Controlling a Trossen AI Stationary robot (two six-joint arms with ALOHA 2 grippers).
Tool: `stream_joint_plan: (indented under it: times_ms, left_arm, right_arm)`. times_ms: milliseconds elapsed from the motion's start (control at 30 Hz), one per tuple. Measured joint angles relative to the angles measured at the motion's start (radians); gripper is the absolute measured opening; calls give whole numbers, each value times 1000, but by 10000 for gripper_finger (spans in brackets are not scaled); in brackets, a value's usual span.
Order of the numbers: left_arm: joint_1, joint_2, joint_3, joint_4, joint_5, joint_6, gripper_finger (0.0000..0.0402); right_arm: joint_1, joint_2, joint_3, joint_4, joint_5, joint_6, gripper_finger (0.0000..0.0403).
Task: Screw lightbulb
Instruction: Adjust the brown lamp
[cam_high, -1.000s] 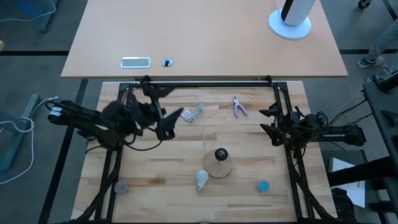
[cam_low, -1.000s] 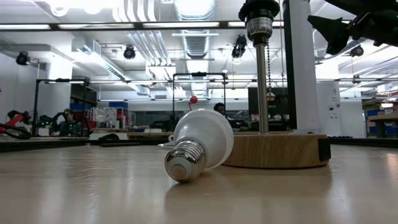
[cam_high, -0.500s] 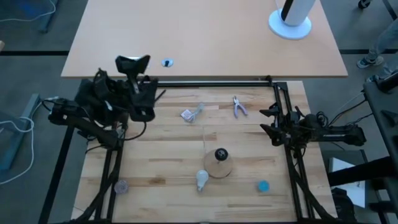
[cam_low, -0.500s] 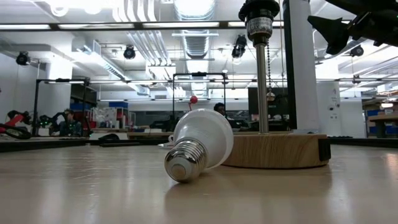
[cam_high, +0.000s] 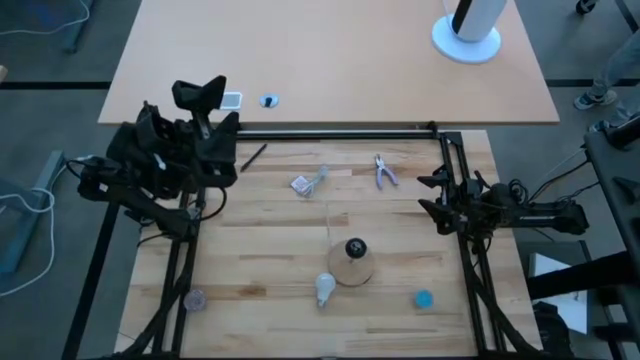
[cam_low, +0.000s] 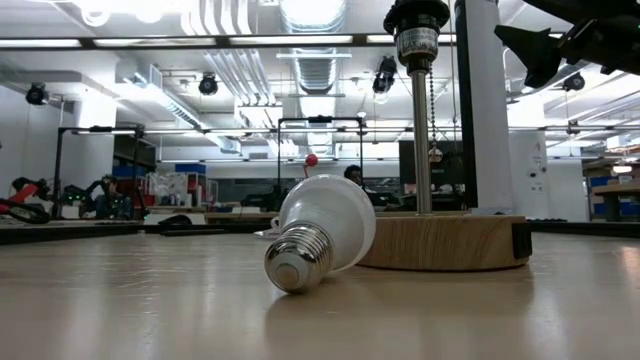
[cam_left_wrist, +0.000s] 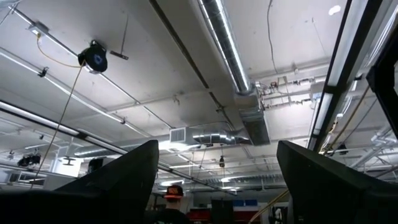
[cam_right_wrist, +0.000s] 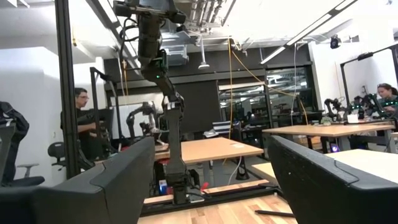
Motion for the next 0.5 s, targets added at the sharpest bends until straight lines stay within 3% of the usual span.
stream_joint_plan:
  times_ms: [500]
  left_arm:
    - [0,89,-1,-19,0,0,318]
  right_arm:
    - [0,0,0,0,0,0,300]
